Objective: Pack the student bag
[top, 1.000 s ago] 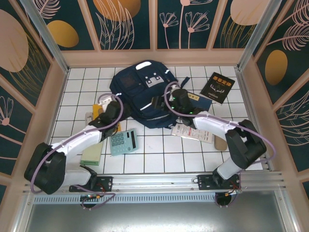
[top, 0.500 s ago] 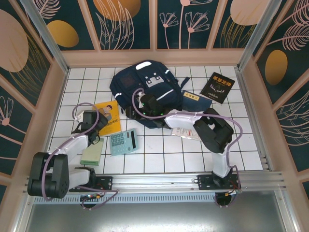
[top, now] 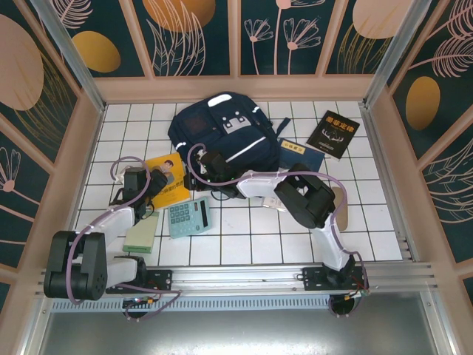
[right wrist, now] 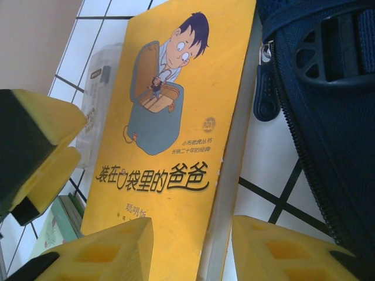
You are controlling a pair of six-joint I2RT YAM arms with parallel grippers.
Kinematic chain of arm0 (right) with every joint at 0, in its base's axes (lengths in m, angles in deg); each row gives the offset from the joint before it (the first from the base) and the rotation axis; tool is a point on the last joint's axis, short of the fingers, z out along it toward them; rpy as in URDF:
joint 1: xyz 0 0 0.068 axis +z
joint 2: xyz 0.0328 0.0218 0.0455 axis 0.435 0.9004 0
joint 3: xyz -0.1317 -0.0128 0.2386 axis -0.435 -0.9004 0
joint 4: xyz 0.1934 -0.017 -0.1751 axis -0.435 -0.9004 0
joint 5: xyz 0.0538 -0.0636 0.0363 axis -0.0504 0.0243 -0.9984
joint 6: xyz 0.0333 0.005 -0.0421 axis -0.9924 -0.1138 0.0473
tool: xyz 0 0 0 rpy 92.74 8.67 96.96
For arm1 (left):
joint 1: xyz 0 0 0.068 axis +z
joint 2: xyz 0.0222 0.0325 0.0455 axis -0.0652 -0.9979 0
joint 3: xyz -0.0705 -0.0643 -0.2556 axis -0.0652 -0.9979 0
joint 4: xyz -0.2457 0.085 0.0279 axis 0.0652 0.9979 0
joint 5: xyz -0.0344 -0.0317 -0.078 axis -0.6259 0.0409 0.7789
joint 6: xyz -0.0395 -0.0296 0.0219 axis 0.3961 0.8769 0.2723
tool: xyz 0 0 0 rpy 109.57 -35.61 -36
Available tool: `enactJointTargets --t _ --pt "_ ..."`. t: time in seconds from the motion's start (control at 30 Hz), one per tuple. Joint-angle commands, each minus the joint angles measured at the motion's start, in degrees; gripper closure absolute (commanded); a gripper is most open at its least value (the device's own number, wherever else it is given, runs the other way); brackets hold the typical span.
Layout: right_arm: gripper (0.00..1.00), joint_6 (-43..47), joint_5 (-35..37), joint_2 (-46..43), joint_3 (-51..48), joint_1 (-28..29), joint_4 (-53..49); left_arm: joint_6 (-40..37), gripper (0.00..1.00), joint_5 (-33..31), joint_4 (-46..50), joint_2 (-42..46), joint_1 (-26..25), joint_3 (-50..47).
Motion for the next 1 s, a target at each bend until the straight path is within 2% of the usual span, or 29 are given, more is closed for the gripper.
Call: enactJointTargets --t 0.0,0.17,0.37,0.73,0.83,0.97 --pt "0.60 0.6 0.0 1.2 2.4 0.3 -1.3 0.5 0.03 3.4 4.7 2.1 0.0 -0.9" --pt "0.60 0.9 0.2 1.8 3.1 0.4 -1.9 2.7 0.05 5.2 5.9 8.3 -0.1 -2.6" --pt "0.60 1.8 0.5 3.1 4.7 0.7 -3.0 4.2 0.06 8.6 6.6 10.6 -0.1 -3.9" --pt "0.65 4.1 2.6 7.6 10.0 2.0 -7.6 2.7 0.08 13.4 -0.2 -0.7 -0.1 -3.9" --pt "0.69 4.8 5.5 8.8 11.8 2.4 -10.6 2.3 0.08 12.7 -0.1 -1.3 -0.1 -3.7" --pt "0.70 5.0 9.1 9.3 13.0 2.8 -13.9 1.0 0.08 10.1 1.9 -0.5 -0.1 -3.3"
